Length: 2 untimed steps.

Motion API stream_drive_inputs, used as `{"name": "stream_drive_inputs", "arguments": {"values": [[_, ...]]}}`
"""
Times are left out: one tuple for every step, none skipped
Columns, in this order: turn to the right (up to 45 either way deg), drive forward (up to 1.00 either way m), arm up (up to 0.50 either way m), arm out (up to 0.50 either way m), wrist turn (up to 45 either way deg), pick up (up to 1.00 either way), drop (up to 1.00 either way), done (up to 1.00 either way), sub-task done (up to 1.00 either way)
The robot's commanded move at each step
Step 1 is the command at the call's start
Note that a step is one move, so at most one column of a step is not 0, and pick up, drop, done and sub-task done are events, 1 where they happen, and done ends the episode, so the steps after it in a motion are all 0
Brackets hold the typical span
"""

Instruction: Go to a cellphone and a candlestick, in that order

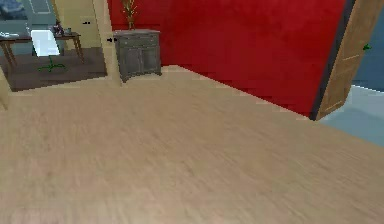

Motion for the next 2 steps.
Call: {"name": "stream_drive_inputs", "arguments": {"values": [[0.0,0.3,0.0,0.0,0.0,0.0,0.0,0.0,0.0],[-45.0,0.0,0.0,0.0,0.0,0.0,0.0,0.0,0.0]]}}
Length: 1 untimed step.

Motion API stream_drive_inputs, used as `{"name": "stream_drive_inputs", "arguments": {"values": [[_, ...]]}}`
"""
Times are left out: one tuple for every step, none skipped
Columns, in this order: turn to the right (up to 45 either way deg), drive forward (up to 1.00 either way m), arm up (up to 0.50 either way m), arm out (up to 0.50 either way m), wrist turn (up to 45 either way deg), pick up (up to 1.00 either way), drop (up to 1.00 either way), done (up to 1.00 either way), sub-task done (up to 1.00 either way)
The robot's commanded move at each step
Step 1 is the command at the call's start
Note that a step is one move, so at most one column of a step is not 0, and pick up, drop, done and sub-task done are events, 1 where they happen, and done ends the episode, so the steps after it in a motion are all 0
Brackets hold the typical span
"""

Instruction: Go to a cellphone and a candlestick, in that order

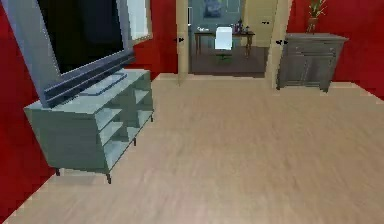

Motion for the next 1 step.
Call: {"name": "stream_drive_inputs", "arguments": {"values": [[-45.0,0.0,0.0,0.0,0.0,0.0,0.0,0.0,0.0]]}}
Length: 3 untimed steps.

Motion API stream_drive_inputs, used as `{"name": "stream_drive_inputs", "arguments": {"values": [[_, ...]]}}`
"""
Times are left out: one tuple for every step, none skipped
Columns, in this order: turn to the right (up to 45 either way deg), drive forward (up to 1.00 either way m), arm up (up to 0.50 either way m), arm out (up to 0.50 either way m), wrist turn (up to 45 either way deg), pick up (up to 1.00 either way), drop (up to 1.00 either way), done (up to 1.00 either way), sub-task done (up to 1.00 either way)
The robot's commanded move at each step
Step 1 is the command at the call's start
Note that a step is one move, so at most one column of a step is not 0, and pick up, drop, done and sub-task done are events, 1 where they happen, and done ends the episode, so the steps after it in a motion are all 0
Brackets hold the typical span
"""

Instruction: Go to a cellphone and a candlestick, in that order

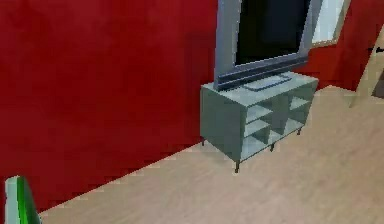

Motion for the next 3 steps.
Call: {"name": "stream_drive_inputs", "arguments": {"values": [[-45.0,0.0,0.0,0.0,0.0,0.0,0.0,0.0,0.0],[-30.0,0.0,0.0,0.0,0.0,0.0,0.0,0.0,0.0],[0.0,0.0,0.0,0.0,0.0,0.0,0.0,1.0,0.0]]}}
